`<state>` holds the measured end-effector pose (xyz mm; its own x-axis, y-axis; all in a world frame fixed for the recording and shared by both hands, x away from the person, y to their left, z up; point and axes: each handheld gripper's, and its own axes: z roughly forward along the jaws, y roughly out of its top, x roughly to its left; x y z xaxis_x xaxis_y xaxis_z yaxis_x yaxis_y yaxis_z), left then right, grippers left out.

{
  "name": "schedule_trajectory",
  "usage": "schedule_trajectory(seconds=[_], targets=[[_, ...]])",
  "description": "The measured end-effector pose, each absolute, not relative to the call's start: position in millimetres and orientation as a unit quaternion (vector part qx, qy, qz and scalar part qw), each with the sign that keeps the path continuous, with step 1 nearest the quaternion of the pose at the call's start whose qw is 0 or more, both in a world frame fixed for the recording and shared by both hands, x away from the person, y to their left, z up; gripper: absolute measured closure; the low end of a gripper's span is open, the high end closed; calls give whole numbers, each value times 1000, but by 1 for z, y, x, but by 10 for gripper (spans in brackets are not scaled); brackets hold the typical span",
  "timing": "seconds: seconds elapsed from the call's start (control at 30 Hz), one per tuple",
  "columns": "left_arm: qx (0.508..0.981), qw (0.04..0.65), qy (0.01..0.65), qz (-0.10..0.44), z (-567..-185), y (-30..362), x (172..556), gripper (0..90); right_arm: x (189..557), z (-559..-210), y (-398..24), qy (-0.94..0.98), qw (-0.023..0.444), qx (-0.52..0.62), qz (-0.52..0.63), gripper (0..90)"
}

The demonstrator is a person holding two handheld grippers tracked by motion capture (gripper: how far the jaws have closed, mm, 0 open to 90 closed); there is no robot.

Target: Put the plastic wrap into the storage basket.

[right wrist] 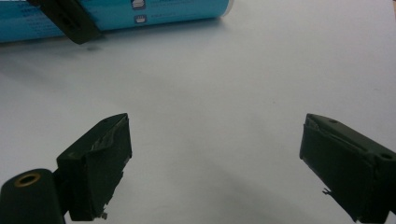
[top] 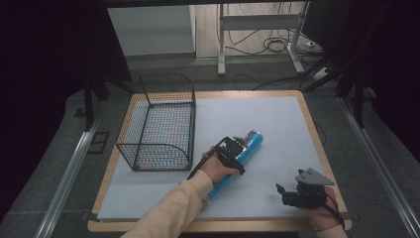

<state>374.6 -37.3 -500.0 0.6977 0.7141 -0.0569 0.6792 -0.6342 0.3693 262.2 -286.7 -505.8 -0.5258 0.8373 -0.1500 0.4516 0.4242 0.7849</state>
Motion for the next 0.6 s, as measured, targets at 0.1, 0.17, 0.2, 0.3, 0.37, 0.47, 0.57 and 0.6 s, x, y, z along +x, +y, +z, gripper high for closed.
schedule_trajectory(seconds=[0.1,0.17,0.2,0.3,0.37,0.47,0.57,0.6], targets=[[914,172,365,45,-495,-34,374,304,262,-506,-287,798,274,403,354,95],[915,177,361,44,-490,-32,373,307,262,-505,-287,798,274,403,355,95],[914,180,360,42,-488,-31,373,307,262,-505,-287,798,274,403,355,95],[914,190,356,39,-477,-27,372,309,262,-505,-287,797,274,404,355,95],[914,194,354,39,-472,-26,372,310,262,-505,-287,797,274,404,354,95],[913,203,350,44,-462,-25,372,312,262,-505,-287,797,274,404,355,95],[913,209,348,46,-453,-24,370,314,262,-505,-287,796,275,405,356,95],[914,210,345,46,-450,-24,370,315,262,-505,-287,796,274,405,356,95]])
